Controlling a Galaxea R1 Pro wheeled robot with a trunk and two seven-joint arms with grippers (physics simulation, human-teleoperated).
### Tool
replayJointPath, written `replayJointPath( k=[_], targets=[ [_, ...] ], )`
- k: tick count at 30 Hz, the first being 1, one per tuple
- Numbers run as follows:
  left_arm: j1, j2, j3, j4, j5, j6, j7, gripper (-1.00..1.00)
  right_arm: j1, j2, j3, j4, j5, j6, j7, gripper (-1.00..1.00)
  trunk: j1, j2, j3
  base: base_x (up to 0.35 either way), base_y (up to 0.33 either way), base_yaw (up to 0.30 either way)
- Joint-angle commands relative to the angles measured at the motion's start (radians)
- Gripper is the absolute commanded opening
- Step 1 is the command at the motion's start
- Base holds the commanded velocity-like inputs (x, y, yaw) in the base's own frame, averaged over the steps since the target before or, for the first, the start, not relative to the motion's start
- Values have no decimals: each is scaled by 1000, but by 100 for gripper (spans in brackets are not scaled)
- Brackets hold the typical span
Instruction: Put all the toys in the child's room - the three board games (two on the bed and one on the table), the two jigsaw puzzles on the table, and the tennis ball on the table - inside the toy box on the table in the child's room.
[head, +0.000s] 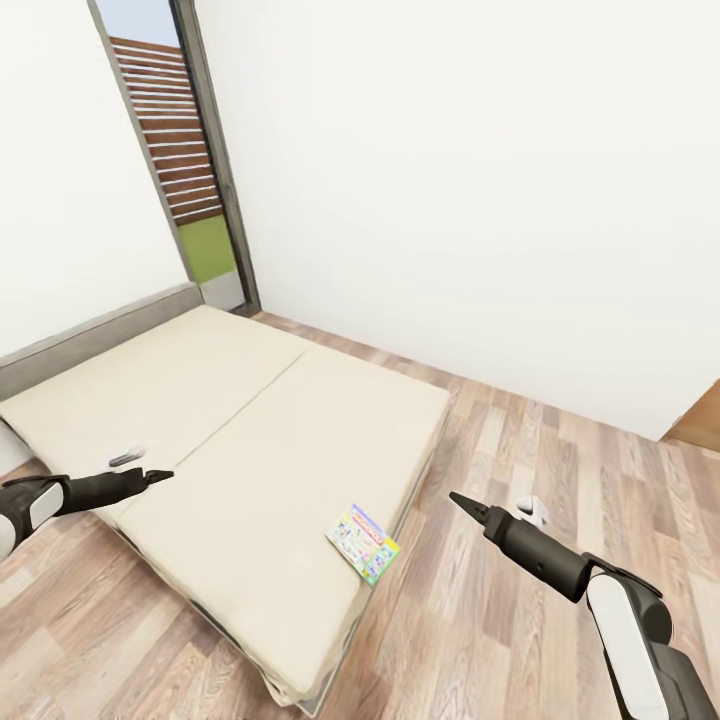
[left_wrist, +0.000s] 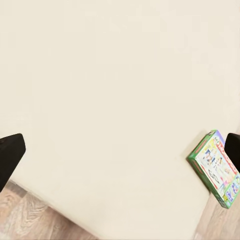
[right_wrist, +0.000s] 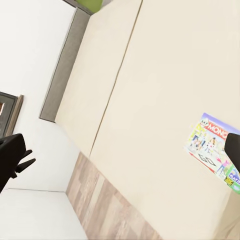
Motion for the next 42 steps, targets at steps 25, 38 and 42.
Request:
replayJointPath(
  k=[25,38,42],
  targets=[
    [0,0,9,0,-9,5,-3,100,-1,0,-2,0,2,5,5,100,1,-2,-1,47,-32,95],
    [0,0,9,0,-9,6,-4,100,-1,0,-2,0,2,5,5,100,1,-2,-1,1,-62,130],
    [0,0,9,0,-9,6,-4,100,-1,0,-2,0,2,5,5,100,1,-2,-1,0,-3,37]
  ],
)
